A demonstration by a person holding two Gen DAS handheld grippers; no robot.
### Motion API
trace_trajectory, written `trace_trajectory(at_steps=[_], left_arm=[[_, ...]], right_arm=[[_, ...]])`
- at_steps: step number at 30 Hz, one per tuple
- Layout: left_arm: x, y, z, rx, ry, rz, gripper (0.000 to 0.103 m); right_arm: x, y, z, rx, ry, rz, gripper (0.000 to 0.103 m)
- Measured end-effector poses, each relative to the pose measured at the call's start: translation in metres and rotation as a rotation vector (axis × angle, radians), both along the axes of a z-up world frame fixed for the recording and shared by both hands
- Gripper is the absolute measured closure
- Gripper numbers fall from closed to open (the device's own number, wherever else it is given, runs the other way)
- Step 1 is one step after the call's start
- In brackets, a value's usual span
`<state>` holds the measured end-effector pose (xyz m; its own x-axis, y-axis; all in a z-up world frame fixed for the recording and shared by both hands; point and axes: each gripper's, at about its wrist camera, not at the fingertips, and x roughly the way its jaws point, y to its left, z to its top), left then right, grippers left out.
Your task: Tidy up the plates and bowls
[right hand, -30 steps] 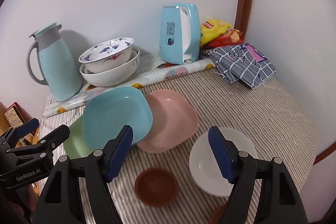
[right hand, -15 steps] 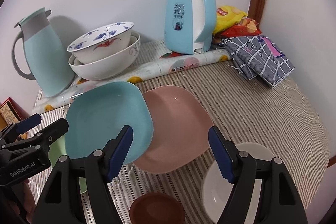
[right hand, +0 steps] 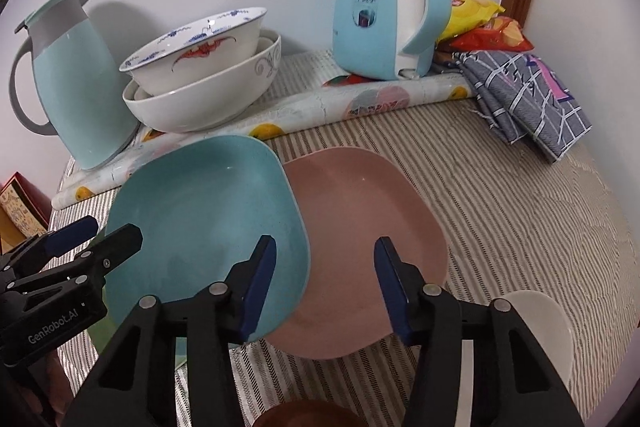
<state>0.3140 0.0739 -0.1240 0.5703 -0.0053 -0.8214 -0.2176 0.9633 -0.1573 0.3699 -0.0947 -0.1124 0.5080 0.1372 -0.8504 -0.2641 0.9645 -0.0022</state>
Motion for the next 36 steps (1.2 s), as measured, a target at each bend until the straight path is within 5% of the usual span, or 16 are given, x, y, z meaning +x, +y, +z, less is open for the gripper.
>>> trace_trajectory(at_steps=[11, 36], left_arm=[[0.003, -0.012, -0.007, -0.025, 0.018, -0.051, 0.083], [-0.050, 0.019, 0.019, -0.003, -0.008, 0.014, 0.084]], right_arm=[[-0.001, 0.002, -0.010, 0.035, 0.025, 0.017, 0.095], [-0.038, 0.037, 0.015, 0.064, -0.017, 0.070, 0.096]])
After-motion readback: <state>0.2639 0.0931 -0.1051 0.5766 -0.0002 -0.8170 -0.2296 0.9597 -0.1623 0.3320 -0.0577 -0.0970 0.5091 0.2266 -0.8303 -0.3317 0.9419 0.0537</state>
